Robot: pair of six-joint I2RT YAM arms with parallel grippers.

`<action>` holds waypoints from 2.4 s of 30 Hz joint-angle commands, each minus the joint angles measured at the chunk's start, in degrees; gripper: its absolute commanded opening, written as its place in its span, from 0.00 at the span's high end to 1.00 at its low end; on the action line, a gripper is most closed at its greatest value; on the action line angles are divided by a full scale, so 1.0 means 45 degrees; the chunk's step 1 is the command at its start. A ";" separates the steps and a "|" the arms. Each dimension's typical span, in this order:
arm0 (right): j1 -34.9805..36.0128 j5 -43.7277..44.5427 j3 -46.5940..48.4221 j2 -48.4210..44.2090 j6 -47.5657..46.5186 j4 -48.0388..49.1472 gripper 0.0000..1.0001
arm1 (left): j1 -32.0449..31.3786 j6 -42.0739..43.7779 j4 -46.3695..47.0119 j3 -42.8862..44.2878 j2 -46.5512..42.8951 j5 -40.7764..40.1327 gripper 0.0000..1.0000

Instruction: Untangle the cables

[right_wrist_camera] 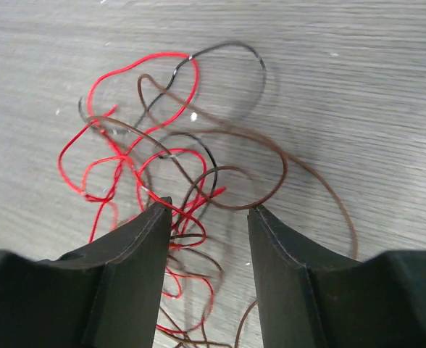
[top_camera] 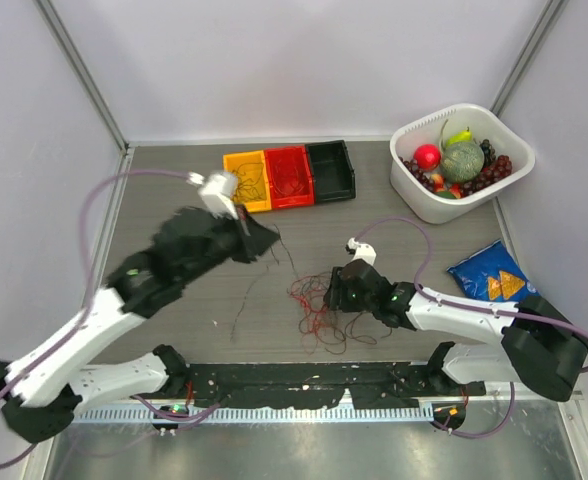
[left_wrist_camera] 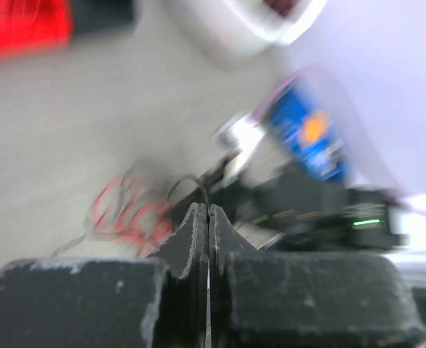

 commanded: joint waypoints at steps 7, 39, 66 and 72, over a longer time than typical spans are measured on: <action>-0.0337 0.2821 -0.0550 -0.0268 0.1986 -0.0002 0.50 | 0.0052 0.2135 -0.1579 1.0795 -0.0572 0.1348 1.00; 0.2768 0.0615 0.8378 0.2056 -0.5164 0.2710 0.55 | 0.0033 0.1589 -0.0347 1.3419 0.0855 0.1874 1.00; 0.3725 -0.2998 0.7963 -0.0313 -0.5945 0.1930 0.40 | 0.0052 0.1101 0.0122 1.3478 0.1207 0.2149 1.00; 0.3764 -0.1329 0.9568 0.2192 -0.5419 0.3297 0.45 | 0.0052 0.1179 -0.0132 1.3986 0.1558 0.2012 1.00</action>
